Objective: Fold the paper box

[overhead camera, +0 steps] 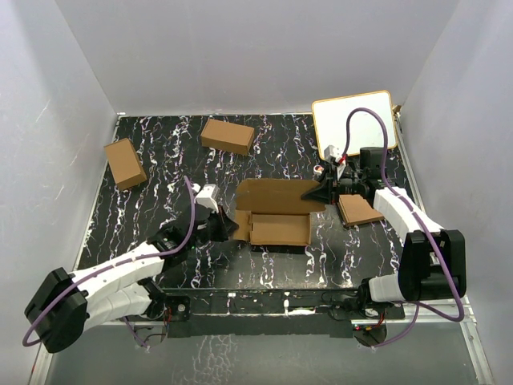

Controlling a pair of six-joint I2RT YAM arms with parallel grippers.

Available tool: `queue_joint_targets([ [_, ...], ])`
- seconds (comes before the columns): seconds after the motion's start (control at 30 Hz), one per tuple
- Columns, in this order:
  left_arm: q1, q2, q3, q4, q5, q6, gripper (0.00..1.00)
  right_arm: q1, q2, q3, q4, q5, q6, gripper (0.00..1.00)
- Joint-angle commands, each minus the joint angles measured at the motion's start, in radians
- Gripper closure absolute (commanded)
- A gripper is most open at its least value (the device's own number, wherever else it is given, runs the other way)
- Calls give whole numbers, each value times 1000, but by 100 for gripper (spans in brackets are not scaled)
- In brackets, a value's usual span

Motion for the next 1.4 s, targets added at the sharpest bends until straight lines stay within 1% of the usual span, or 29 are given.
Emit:
queue_joint_targets([
  [0.0, -5, -22, 0, 100, 67, 65, 100, -2, -62, -39, 235, -54, 119, 92],
  [0.07, -8, -2, 15, 101, 83, 75, 100, -2, -84, -79, 353, -37, 226, 92],
  [0.13, -8, 29, 34, 96, 98, 78, 100, -2, -100, -109, 441, -5, 295, 92],
  [0.33, -9, 85, 50, 110, 106, 65, 100, -2, -80, -120, 457, 49, 309, 92],
  [0.37, -9, 85, 48, 116, 105, 64, 98, -2, -75, -120, 455, 50, 307, 92],
  [0.7, -9, 64, 4, 161, 110, 38, 66, -2, -66, -118, 437, 57, 289, 92],
  [0.93, -4, 42, -26, 192, 120, -8, 38, -2, -63, -117, 430, 60, 284, 92],
  [1.07, 33, -22, -52, 190, 117, -46, 28, -2, -62, -117, 426, 62, 280, 92],
  [1.2, 140, -145, -74, 156, 177, -74, 26, -2, -60, -115, 419, 64, 274, 92],
  [1.3, 232, -234, -71, 59, 171, -74, 27, -2, -60, -113, 411, 64, 268, 92],
  [1.33, 256, -249, -66, 17, 159, -70, 28, -2, -60, -112, 408, 62, 266, 92],
  [1.37, 279, -256, -60, -24, 147, -65, 31, -2, -60, -111, 406, 62, 264, 92],
])
